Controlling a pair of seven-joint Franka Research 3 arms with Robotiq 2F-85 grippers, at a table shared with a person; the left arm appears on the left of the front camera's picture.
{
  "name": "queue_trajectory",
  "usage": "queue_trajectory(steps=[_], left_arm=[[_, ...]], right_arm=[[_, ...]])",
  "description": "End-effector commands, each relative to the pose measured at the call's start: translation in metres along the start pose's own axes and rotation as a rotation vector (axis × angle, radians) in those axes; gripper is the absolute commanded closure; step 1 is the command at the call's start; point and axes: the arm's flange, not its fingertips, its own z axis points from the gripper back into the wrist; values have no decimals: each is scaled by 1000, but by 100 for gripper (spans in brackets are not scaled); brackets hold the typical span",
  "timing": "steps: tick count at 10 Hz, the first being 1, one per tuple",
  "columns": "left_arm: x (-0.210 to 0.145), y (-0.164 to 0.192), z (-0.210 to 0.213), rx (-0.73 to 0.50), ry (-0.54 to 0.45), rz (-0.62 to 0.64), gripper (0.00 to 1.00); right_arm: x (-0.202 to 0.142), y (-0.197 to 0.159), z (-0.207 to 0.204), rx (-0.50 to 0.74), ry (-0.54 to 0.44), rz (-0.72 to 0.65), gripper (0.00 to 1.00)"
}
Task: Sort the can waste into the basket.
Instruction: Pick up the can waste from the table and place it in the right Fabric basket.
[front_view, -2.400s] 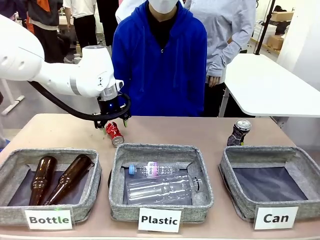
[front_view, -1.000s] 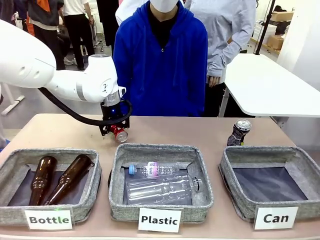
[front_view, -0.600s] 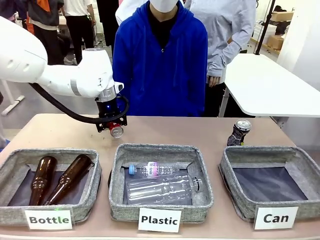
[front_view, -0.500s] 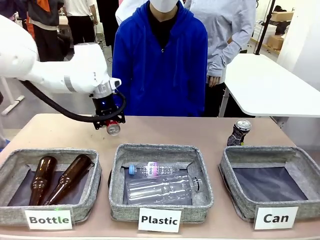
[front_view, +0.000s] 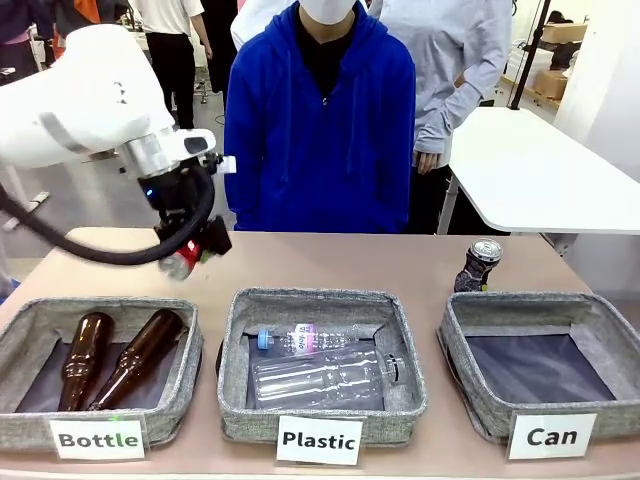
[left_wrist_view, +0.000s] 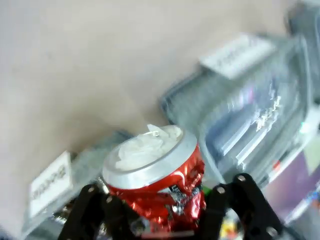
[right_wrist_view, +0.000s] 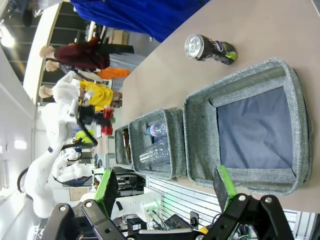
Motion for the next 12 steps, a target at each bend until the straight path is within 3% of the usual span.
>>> queue_trajectory(steps=[1, 3, 4, 5, 10, 11, 12], left_arm=[[-65, -22, -20, -35, 149, -450, 100], [-94, -42, -46, 17, 131, -559, 100], [-95, -39, -48, 33, 69, -496, 100], [-86, -50, -42, -9, 159, -460, 100], [-89, -49, -45, -9, 146, -475, 100], [-69, -95, -27, 64, 62, -534, 100], [-40, -147, -8, 159, 2, -685, 100]], right_arm=[[2, -1, 0, 24, -12, 25, 0], [2, -1, 0, 24, -12, 25, 0], [2, -1, 0, 24, -12, 25, 0], [2, -1, 0, 24, -12, 25, 0], [0, 0, 0, 0, 0, 0, 0], [-7, 15, 13, -38, -32, -1, 0], [-17, 22, 27, -90, -35, 27, 0]])
